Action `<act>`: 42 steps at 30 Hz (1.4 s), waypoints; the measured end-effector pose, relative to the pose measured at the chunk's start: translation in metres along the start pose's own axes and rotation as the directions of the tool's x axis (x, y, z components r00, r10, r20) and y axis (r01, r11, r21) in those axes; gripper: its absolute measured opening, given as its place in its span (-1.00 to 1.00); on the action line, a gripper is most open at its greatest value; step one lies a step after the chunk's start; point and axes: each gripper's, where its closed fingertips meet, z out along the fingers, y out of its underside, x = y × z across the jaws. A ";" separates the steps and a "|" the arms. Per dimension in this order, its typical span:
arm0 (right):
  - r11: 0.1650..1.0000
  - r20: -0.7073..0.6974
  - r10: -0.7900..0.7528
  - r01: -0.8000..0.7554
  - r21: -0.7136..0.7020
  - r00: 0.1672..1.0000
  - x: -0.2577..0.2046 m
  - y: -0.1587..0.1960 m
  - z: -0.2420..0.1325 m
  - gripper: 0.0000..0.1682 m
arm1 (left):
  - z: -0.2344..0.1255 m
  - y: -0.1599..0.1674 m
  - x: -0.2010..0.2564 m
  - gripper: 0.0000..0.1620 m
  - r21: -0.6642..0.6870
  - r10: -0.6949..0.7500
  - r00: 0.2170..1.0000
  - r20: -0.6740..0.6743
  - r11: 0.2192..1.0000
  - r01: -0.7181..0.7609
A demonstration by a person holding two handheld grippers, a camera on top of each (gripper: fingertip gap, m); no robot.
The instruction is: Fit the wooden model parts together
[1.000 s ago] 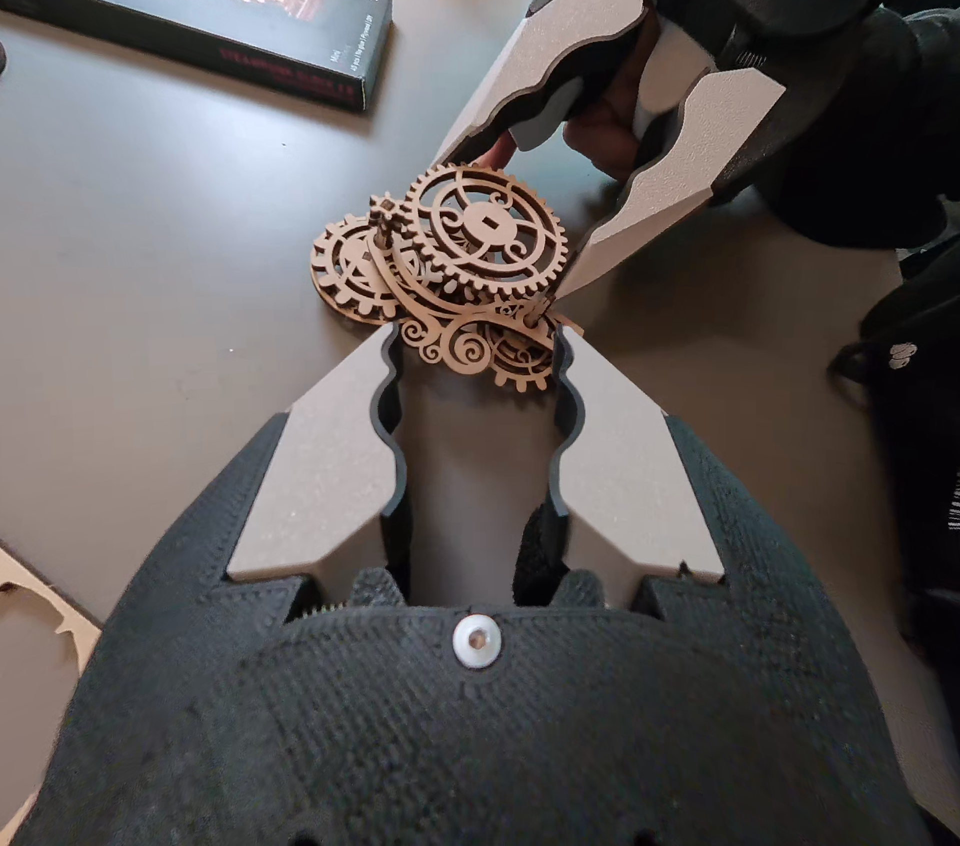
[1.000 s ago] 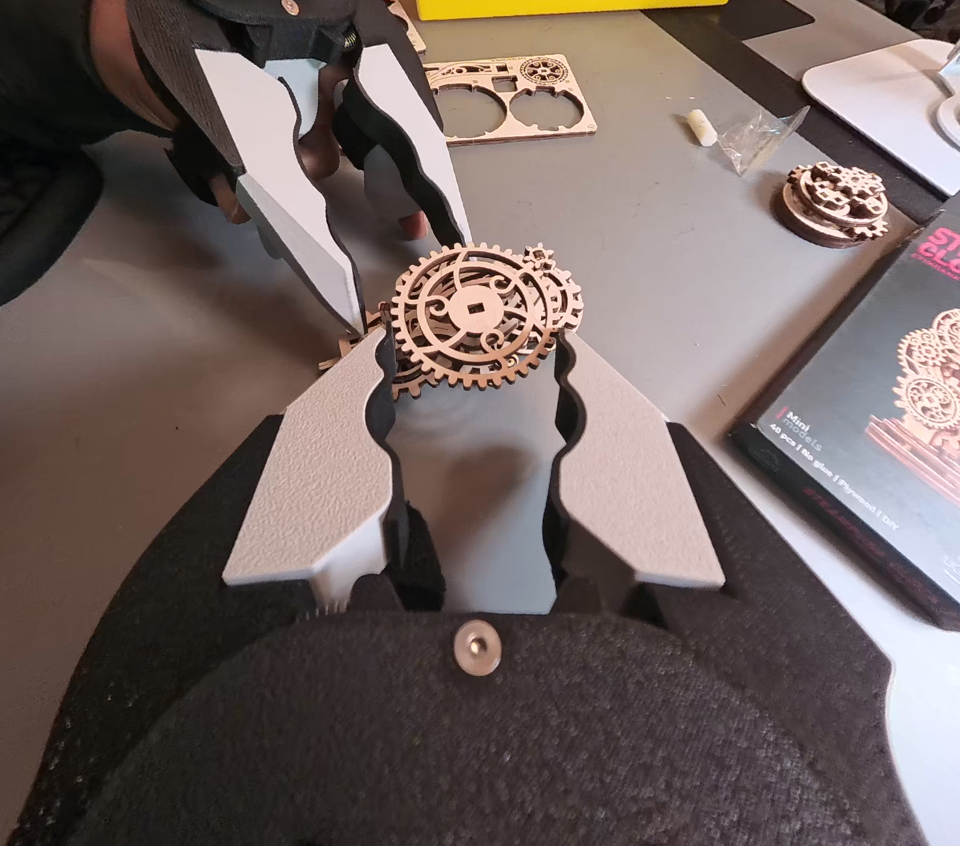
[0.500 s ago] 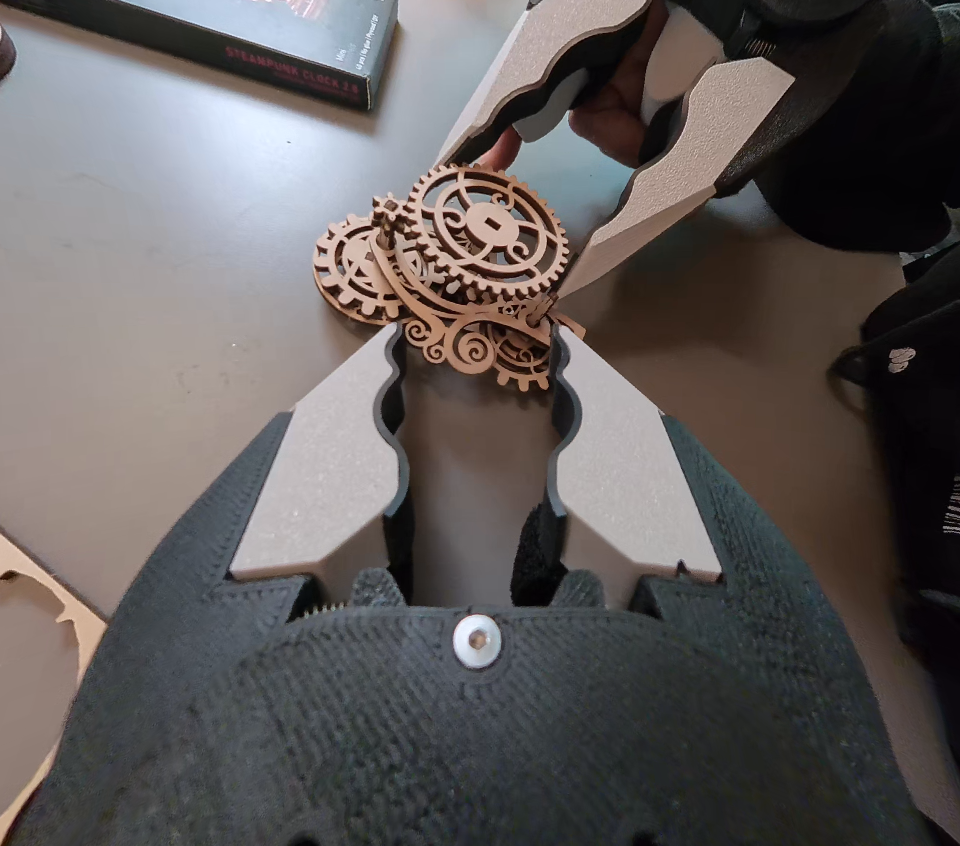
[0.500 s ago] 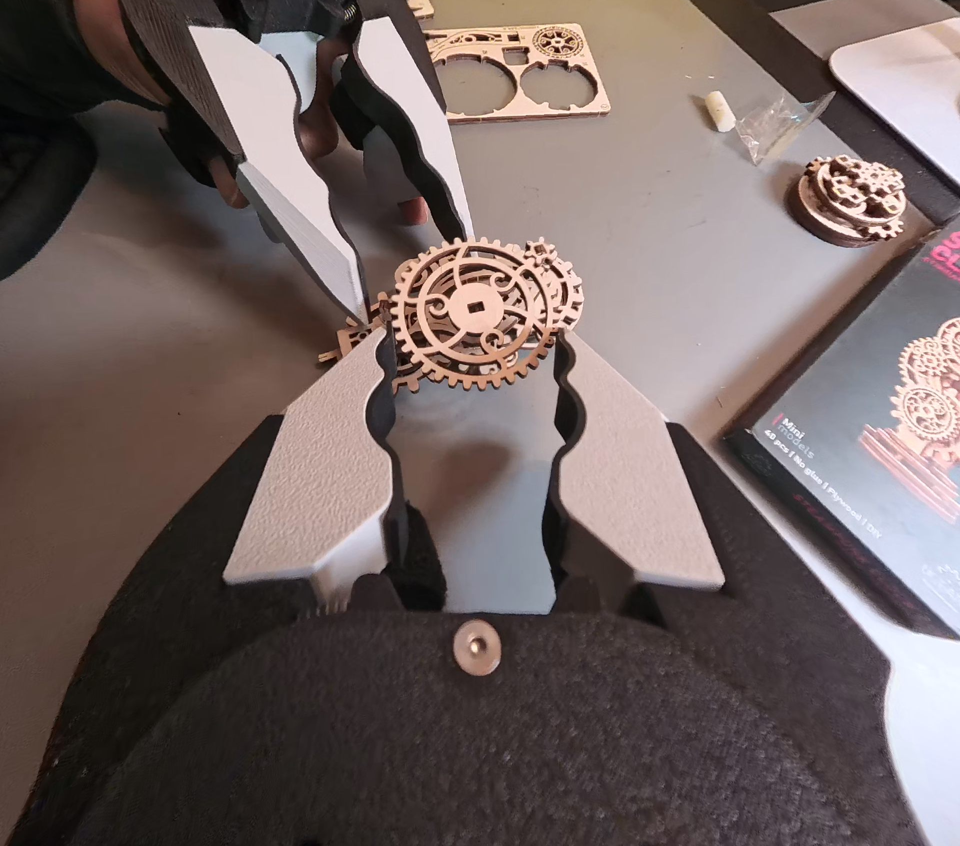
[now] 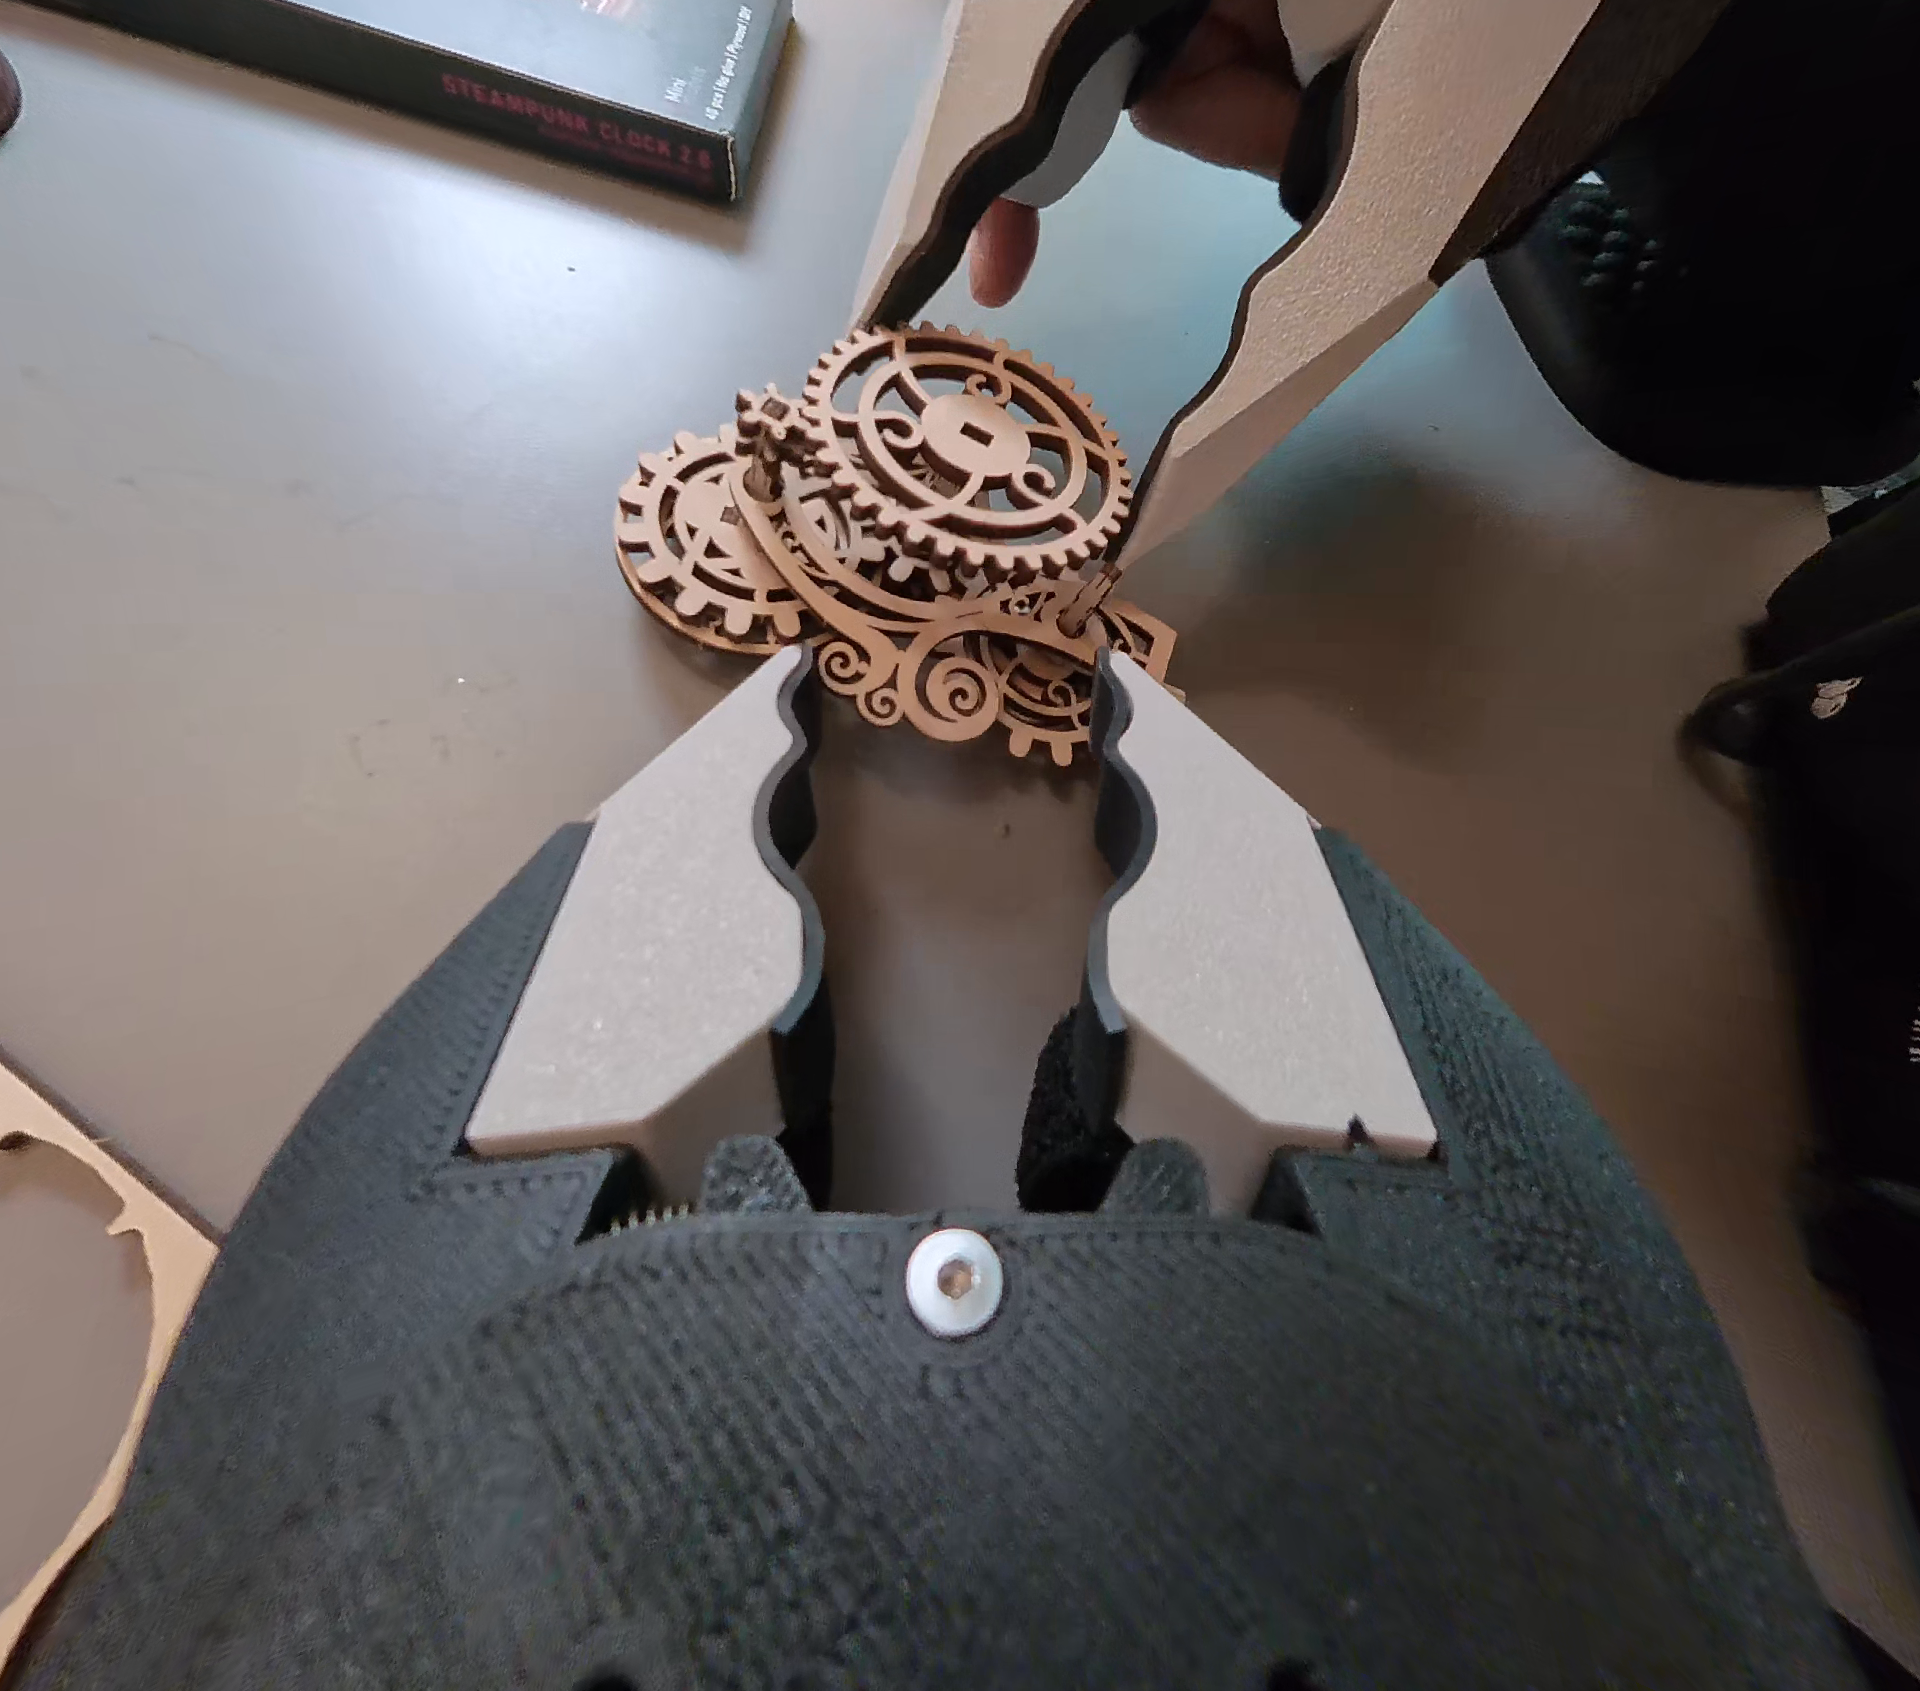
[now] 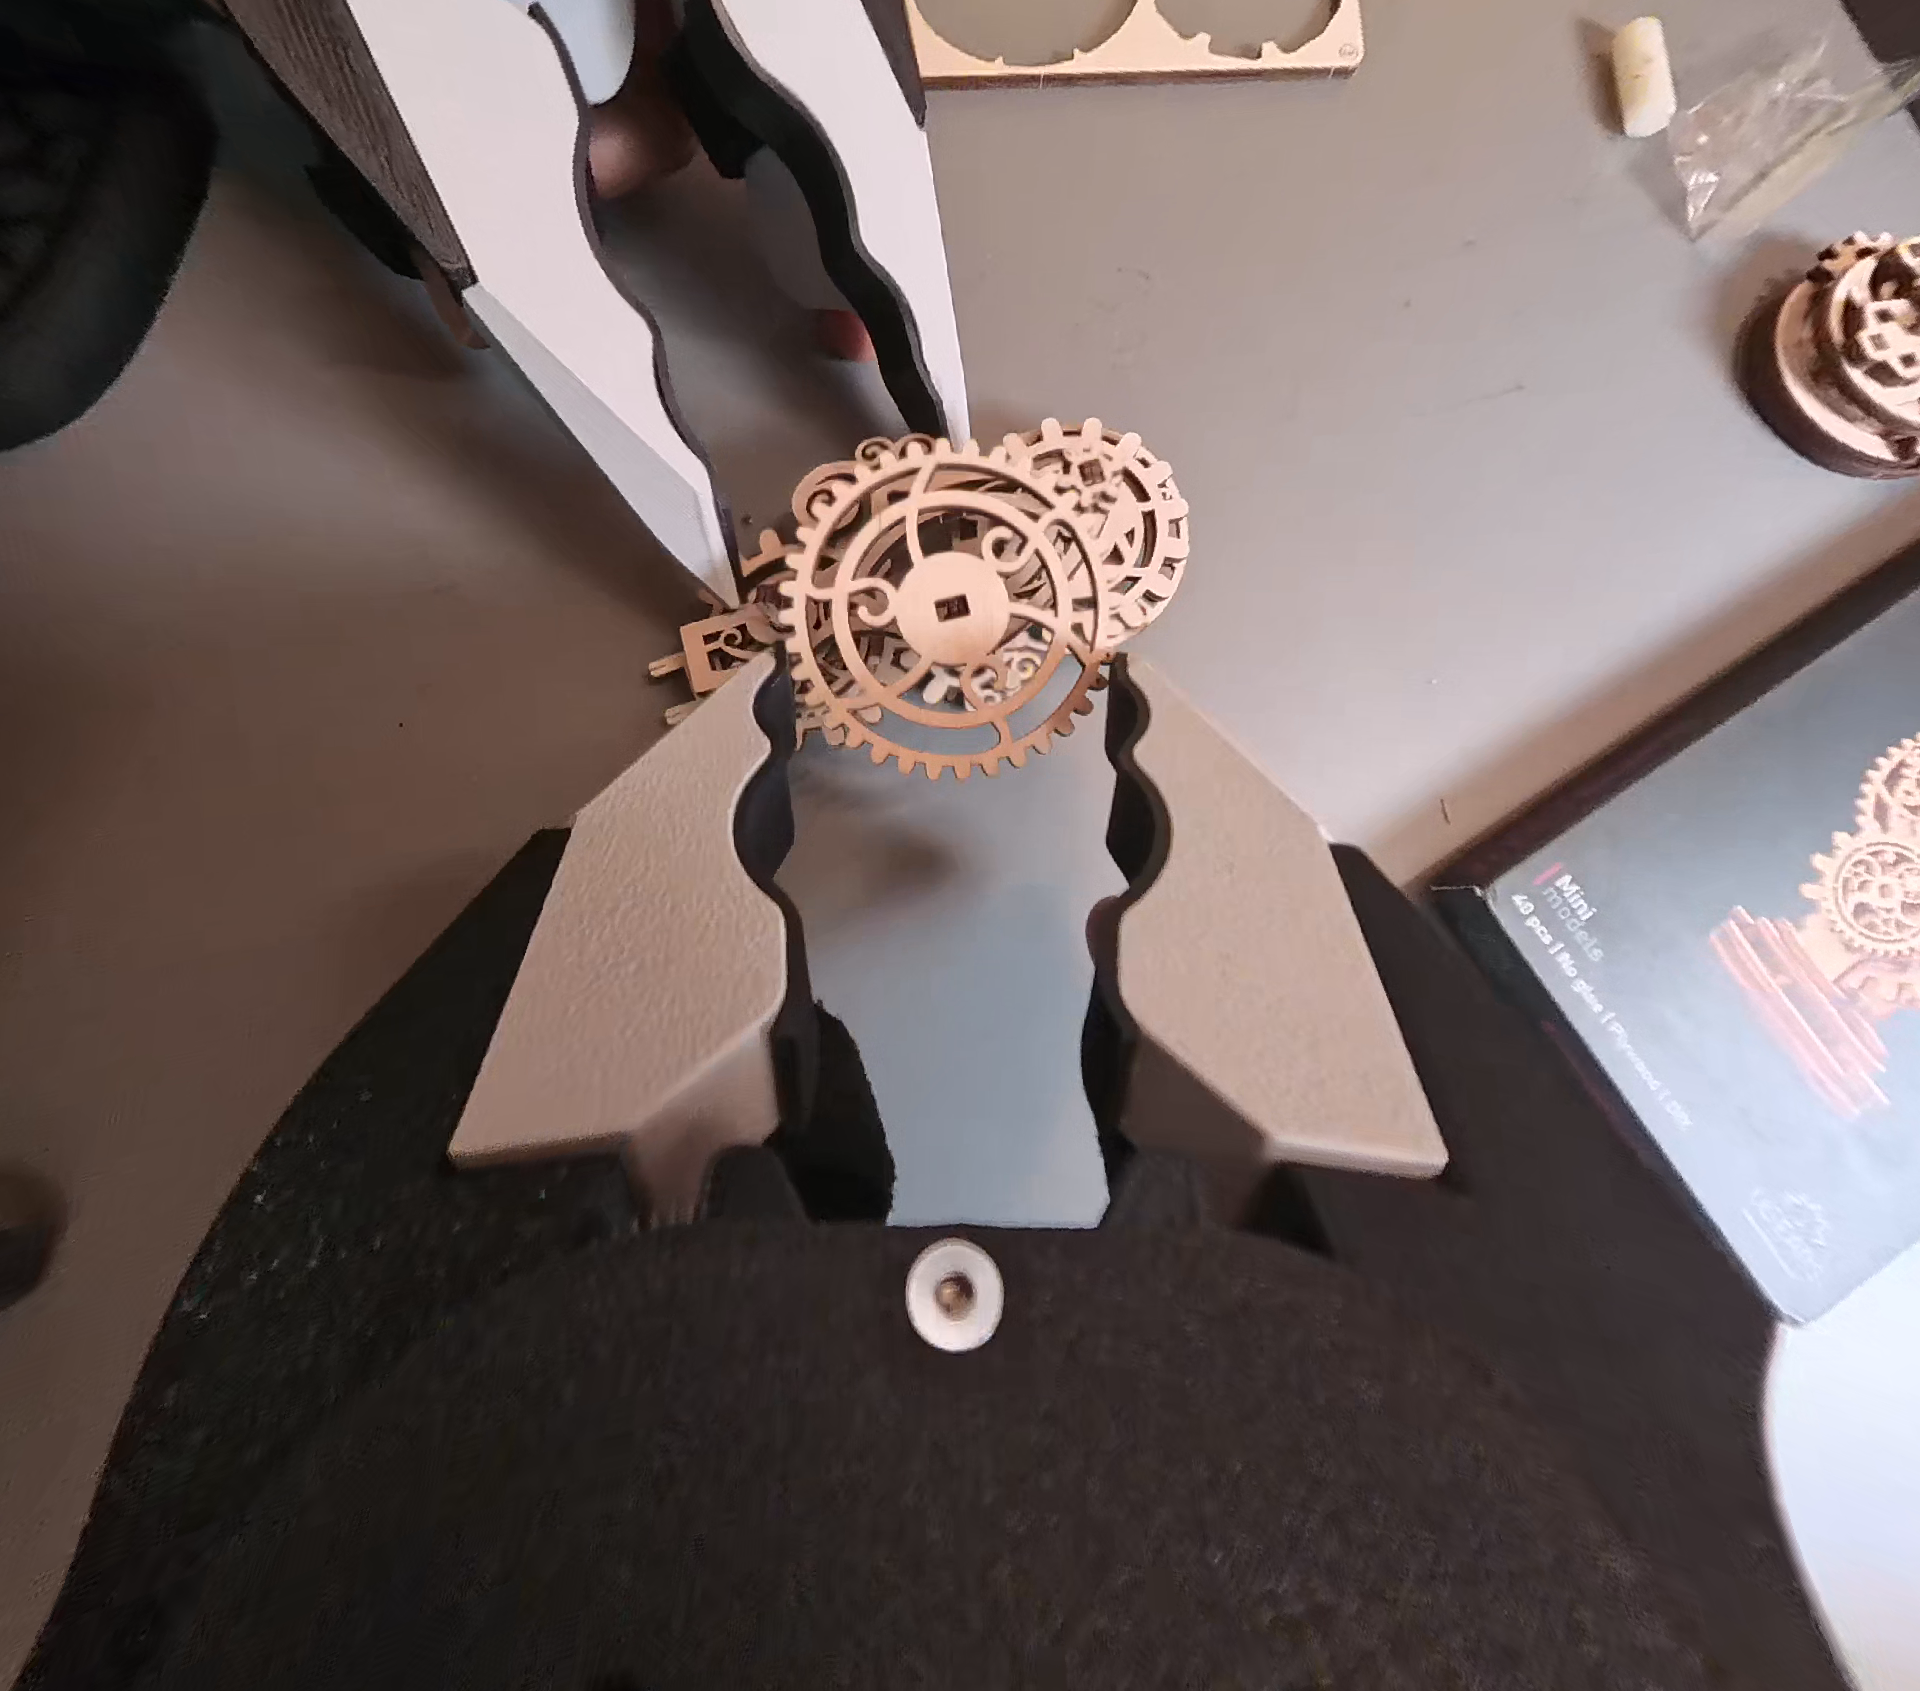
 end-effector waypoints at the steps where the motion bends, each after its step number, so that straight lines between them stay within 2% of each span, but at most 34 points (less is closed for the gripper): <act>1: 1.000 0.000 -0.003 0.003 -0.013 1.000 0.000 0.001 0.000 -0.30 | 0.000 0.000 0.000 -0.37 0.002 -0.002 1.000 -0.005 1.000 0.002; 5: 1.000 0.002 -0.015 0.015 -0.012 1.000 -0.002 0.000 0.001 -0.30 | -0.010 -0.003 -0.011 -0.46 0.007 0.003 1.000 0.027 1.000 -0.003; 8: 1.000 -0.012 -0.029 0.028 -0.008 1.000 -0.002 -0.002 0.002 -0.30 | -0.027 -0.029 -0.011 -0.58 0.122 -0.025 1.000 0.000 0.992 0.025; 10: 0.999 -0.016 -0.036 0.036 -0.008 0.999 -0.002 -0.003 0.003 -0.30 | -0.030 -0.046 -0.001 -0.69 0.165 0.016 0.999 -0.029 0.986 -0.011; 15: 0.998 -0.014 -0.065 0.064 -0.017 0.998 -0.005 -0.007 0.006 -0.30 | -0.005 -0.048 0.005 -0.98 0.027 0.193 0.980 0.042 0.981 -0.194; 18: 0.997 -0.009 -0.069 0.068 -0.025 0.998 -0.005 -0.006 0.008 -0.29 | 0.005 -0.034 0.002 -1.00 -0.086 0.244 0.968 0.053 0.967 -0.239; 20: 0.998 -0.004 -0.062 0.062 -0.013 0.998 -0.005 -0.006 0.008 -0.30 | 0.006 -0.035 0.002 -1.00 -0.080 0.246 0.967 0.062 0.967 -0.241; 28: 0.998 0.004 -0.060 0.060 0.014 0.998 -0.005 -0.008 0.009 -0.30 | 0.004 -0.034 0.001 -1.00 0.007 0.024 0.999 -0.038 1.000 -0.024; 35: 0.997 0.010 -0.060 0.059 0.040 0.998 -0.006 -0.009 0.010 -0.30 | 0.002 -0.035 0.001 -1.00 0.040 -0.219 0.959 -0.178 0.972 0.229; 42: 0.993 -0.021 -0.111 0.112 0.043 0.994 -0.005 -0.009 0.011 -0.30 | 0.003 -0.034 0.000 -1.00 0.053 -0.198 0.966 -0.168 0.976 0.210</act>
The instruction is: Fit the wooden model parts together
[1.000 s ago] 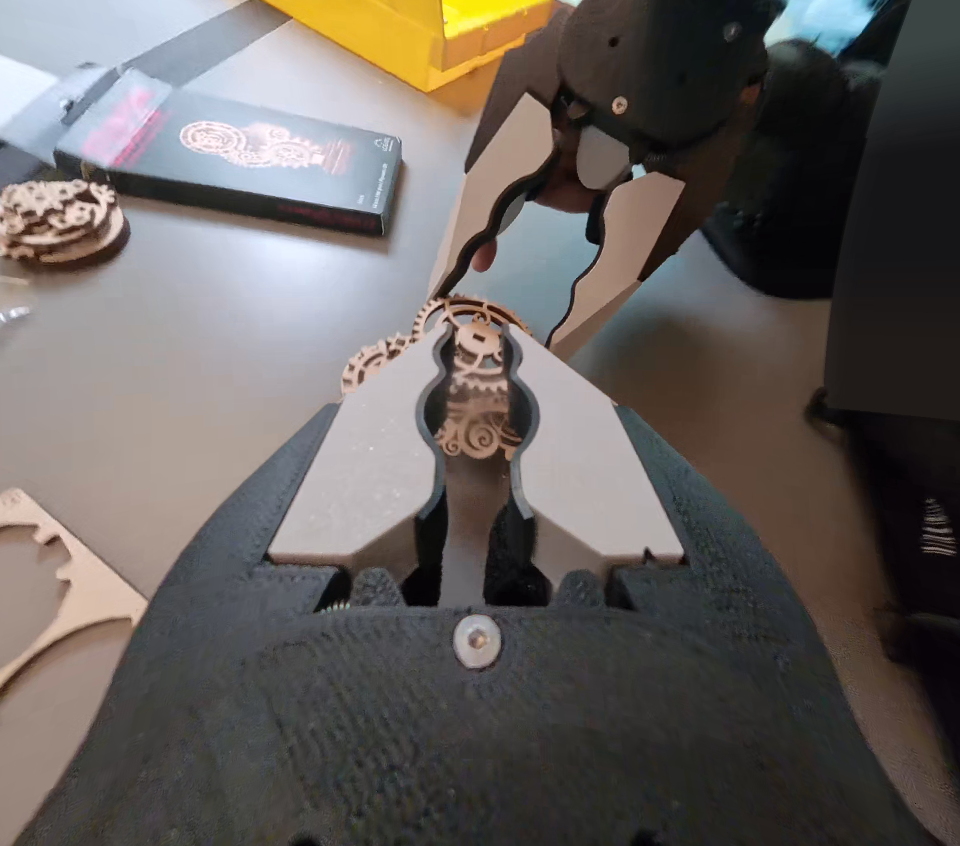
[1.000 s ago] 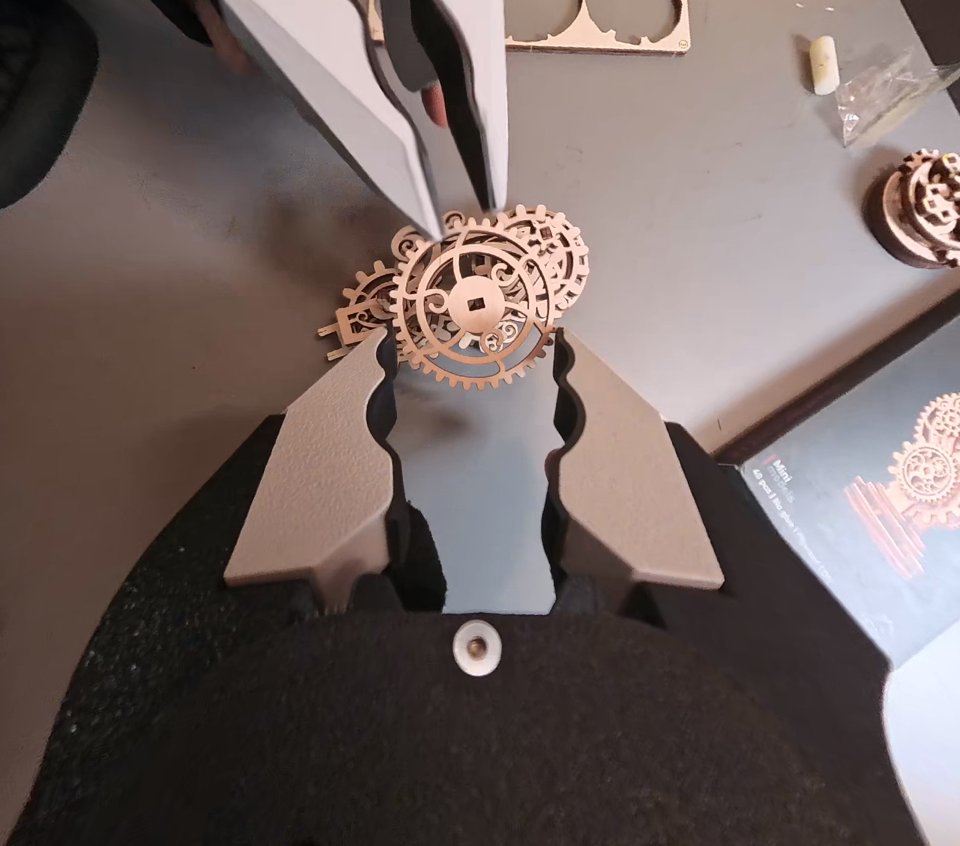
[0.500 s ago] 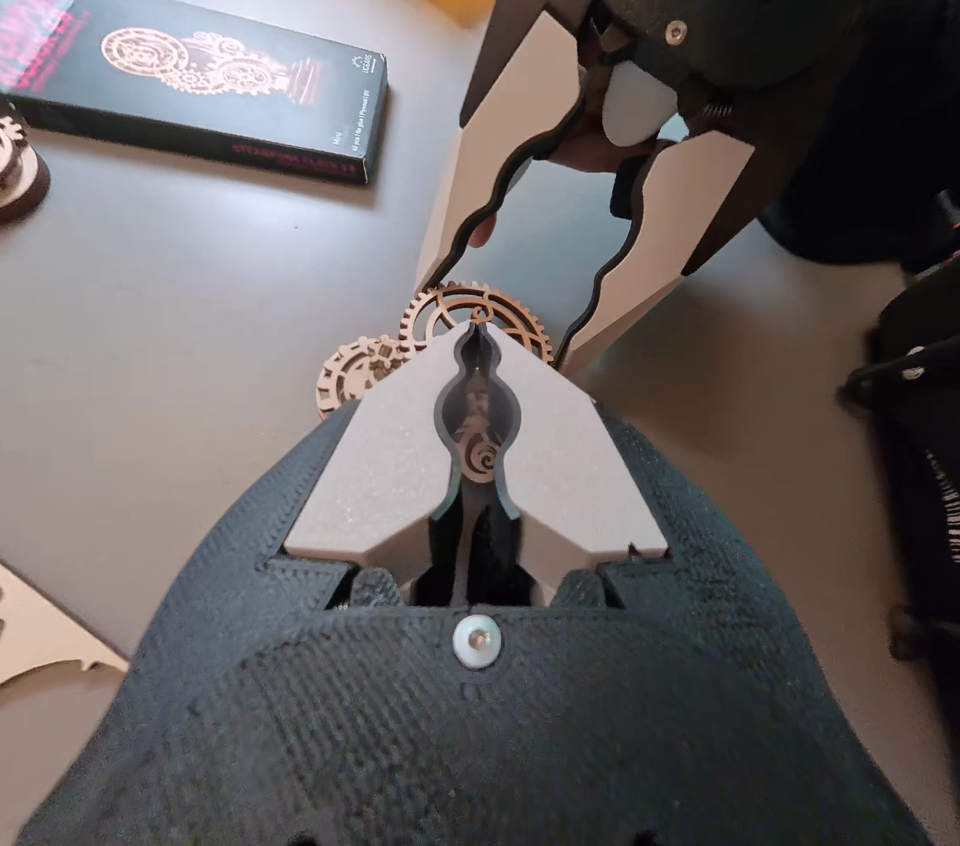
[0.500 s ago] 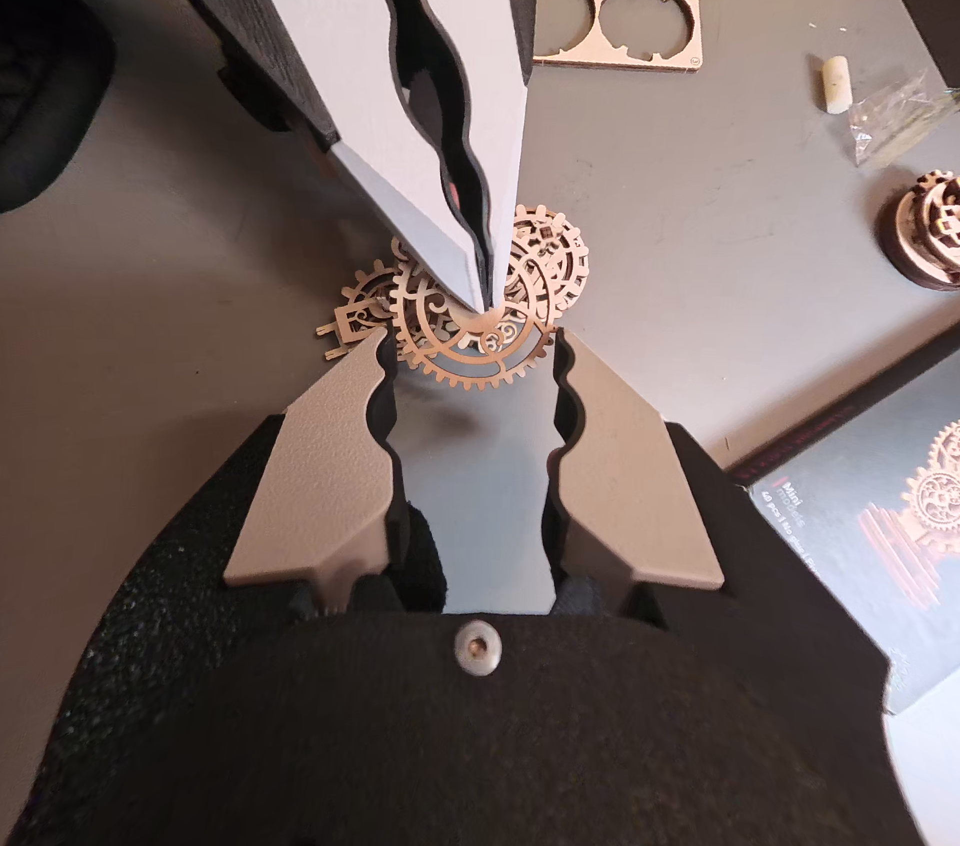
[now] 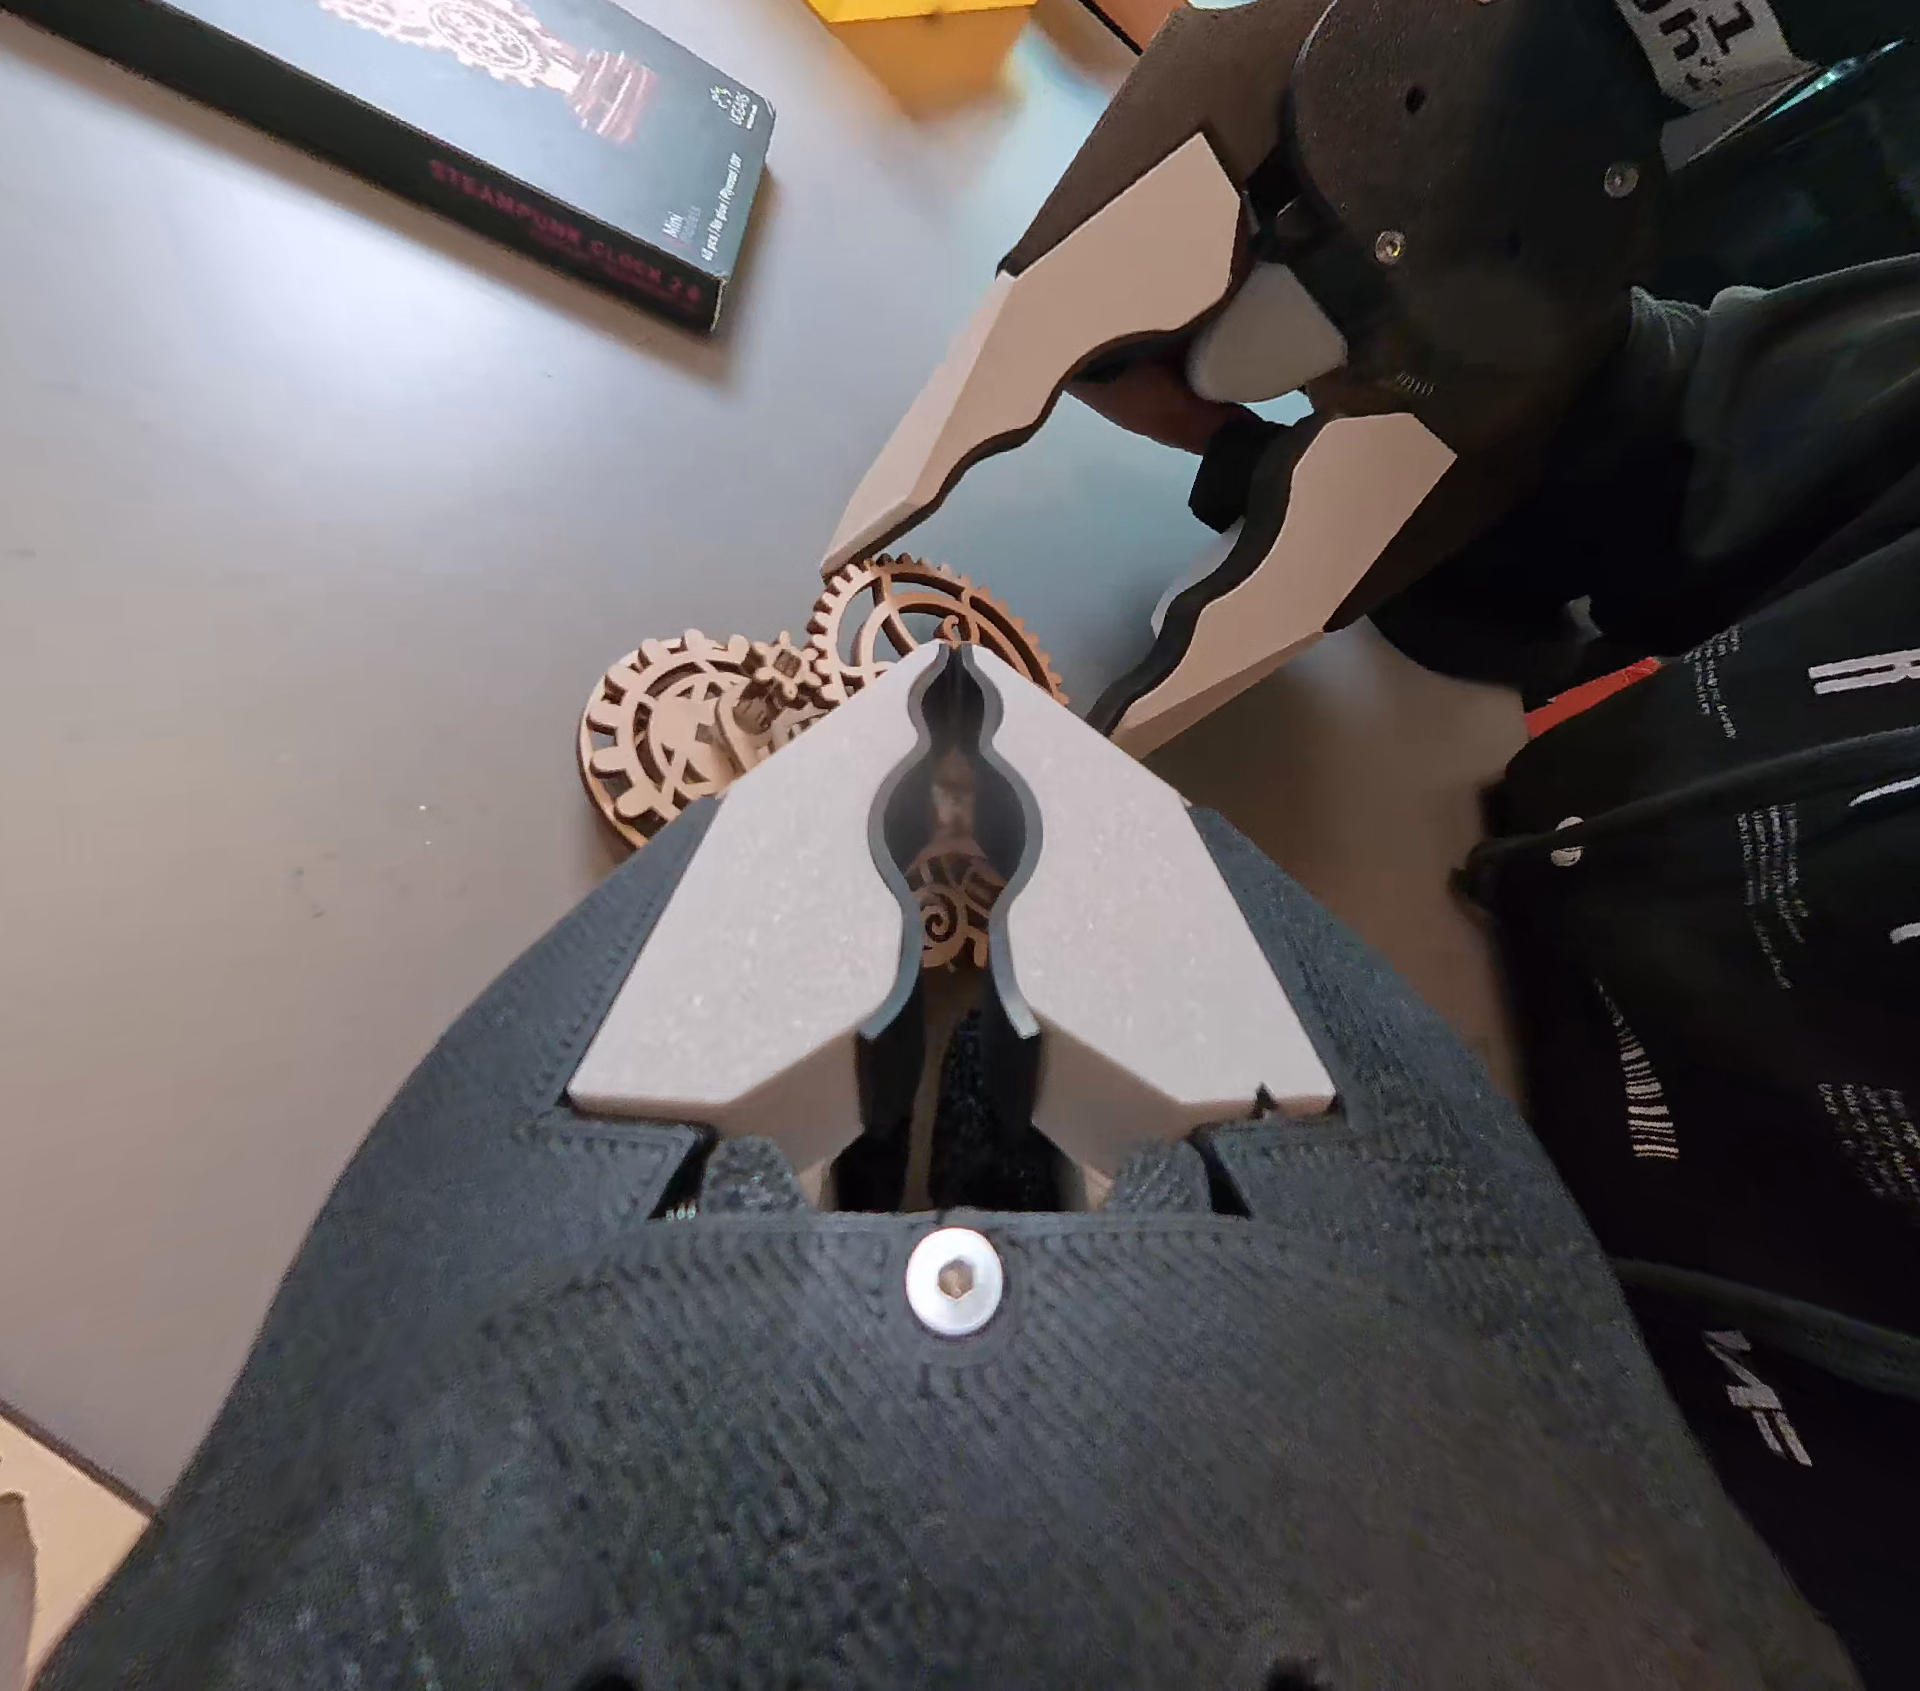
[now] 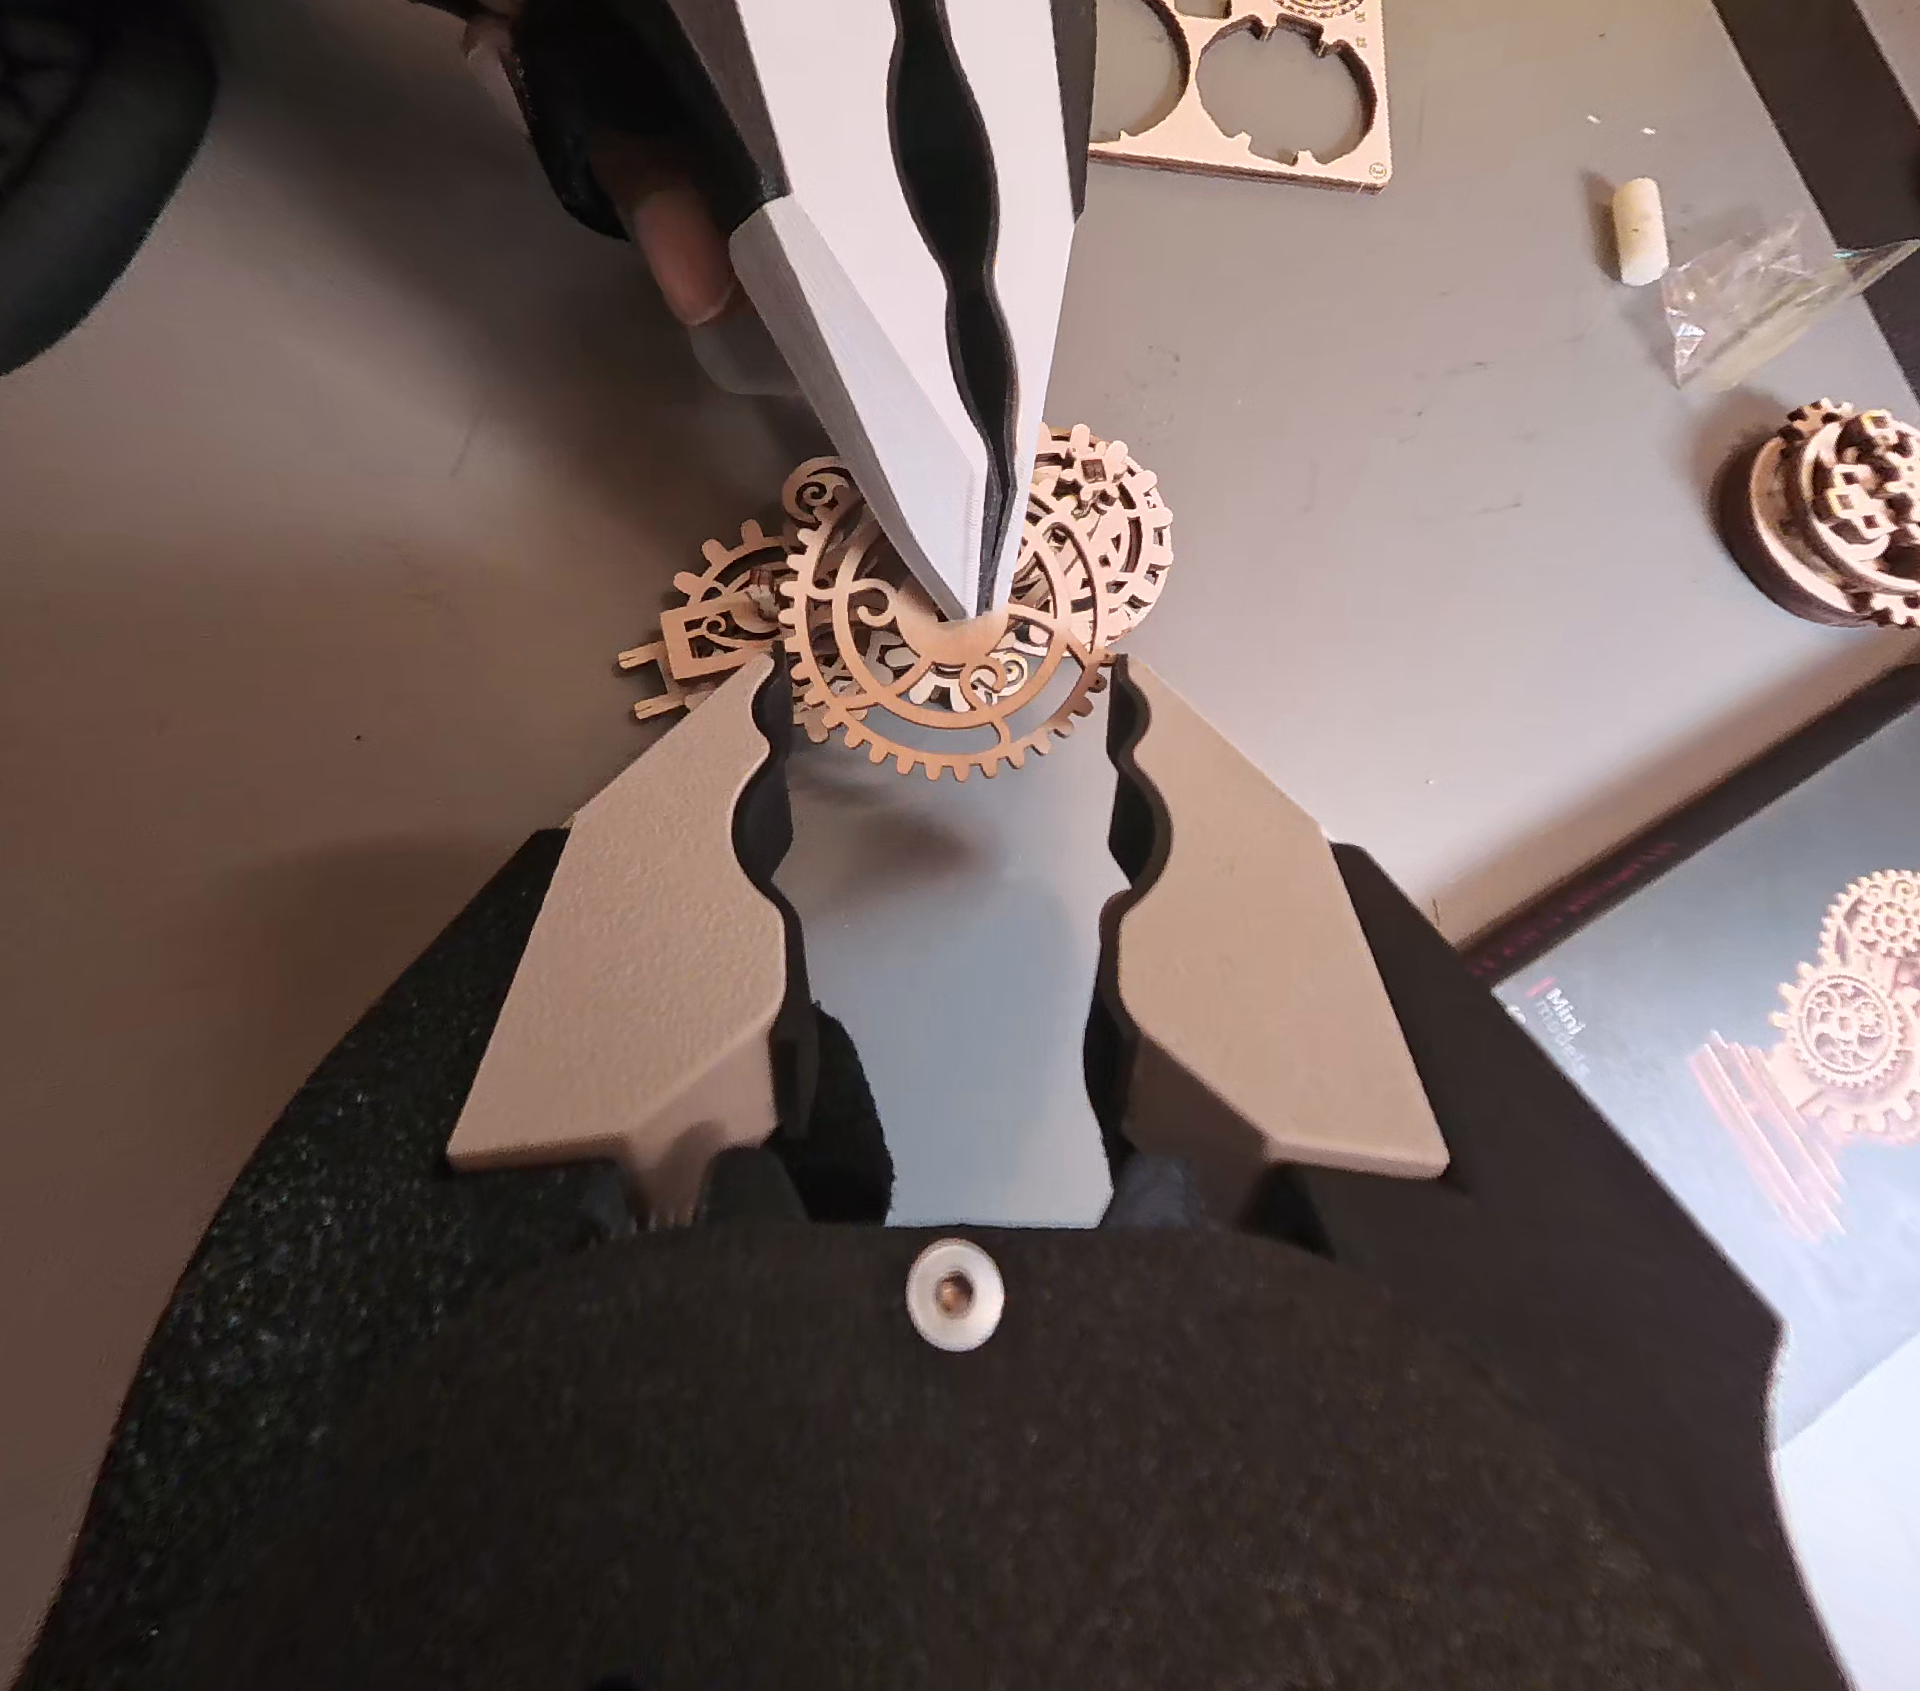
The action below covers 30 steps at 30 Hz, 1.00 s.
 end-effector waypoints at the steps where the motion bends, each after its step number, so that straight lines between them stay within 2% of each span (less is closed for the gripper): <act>1: 1.000 0.002 0.005 -0.005 0.006 1.000 0.000 0.000 0.000 -0.30 | 0.000 0.000 0.000 -1.00 0.000 -0.009 1.000 -0.002 1.000 0.009; 5: 1.000 0.001 0.015 -0.015 0.010 1.000 0.001 -0.001 0.000 -0.29 | -0.006 -0.004 -0.006 -1.00 0.016 -0.035 0.999 0.016 0.999 0.035; 10: 0.998 0.012 0.043 -0.044 0.038 0.999 0.003 -0.005 -0.001 -0.29 | -0.018 -0.004 -0.009 -1.00 0.003 0.041 0.997 0.072 0.999 -0.042; 25: 0.998 -0.003 0.036 -0.035 0.043 0.999 0.003 -0.003 0.004 -0.31 | -0.011 0.006 -0.010 -1.00 -0.056 0.088 0.991 0.096 0.995 -0.083; 30: 0.997 -0.001 0.048 -0.048 0.066 0.999 0.005 -0.006 0.001 -0.32 | -0.017 -0.006 -0.003 -1.00 0.005 0.102 0.992 0.080 0.995 -0.102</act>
